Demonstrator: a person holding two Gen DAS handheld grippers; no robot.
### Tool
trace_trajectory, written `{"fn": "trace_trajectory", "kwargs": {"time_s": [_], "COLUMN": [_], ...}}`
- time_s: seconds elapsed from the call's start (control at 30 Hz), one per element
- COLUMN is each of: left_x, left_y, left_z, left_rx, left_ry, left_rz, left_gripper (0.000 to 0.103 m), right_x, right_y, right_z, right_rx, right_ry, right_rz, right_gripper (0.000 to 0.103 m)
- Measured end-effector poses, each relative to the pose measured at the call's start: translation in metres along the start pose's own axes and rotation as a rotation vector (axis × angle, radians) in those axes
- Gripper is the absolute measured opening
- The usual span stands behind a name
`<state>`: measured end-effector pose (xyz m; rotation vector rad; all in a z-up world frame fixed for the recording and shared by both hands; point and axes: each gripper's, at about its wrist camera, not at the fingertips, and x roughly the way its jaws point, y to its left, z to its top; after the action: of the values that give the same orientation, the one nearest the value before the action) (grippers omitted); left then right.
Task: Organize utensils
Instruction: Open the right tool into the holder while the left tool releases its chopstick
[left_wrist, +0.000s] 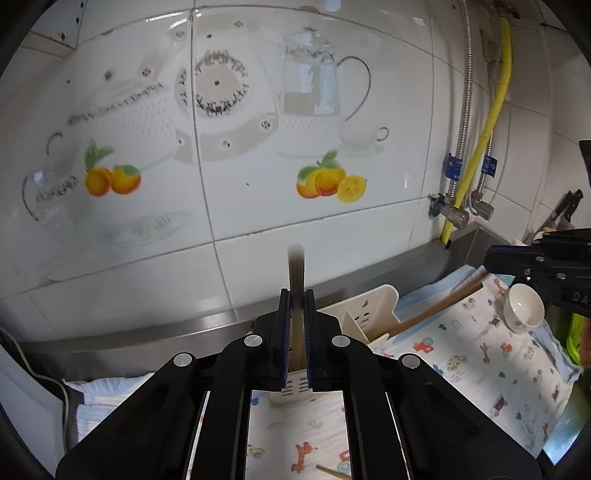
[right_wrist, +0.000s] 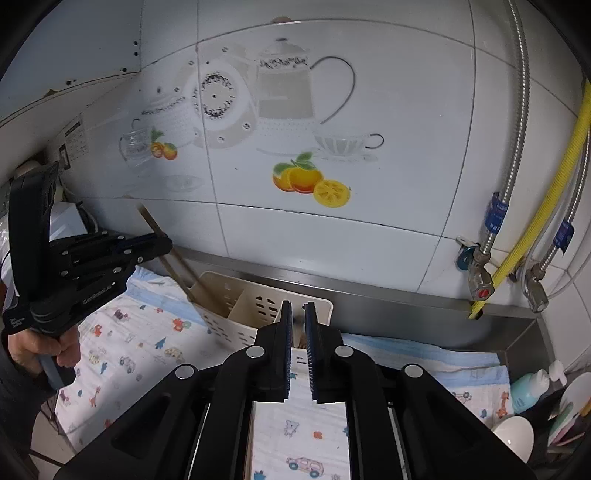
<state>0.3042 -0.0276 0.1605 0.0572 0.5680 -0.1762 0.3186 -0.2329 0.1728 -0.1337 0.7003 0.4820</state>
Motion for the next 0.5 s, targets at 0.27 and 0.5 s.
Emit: {"fn": "trace_trajectory", "kwargs": {"time_s": [0.27, 0.5], "left_x": [-0.027, -0.08], "left_y": [-0.004, -0.016], "left_z": [-0.004, -0.044], "left_rx": [-0.009, 0.013], "left_ry": [-0.047, -0.059], "left_rz": [-0.012, -0.018], "left_gripper": [0.01, 0.019], "right_x": [-0.029, -0.08], "right_y": [0.005, 0.031], "right_z": [-0.015, -0.072], "right_rx": [-0.019, -0.044], "right_ry": [-0.062, -0.095], "right_rz": [-0.023, 0.053], "right_gripper": [0.023, 0.023]}}
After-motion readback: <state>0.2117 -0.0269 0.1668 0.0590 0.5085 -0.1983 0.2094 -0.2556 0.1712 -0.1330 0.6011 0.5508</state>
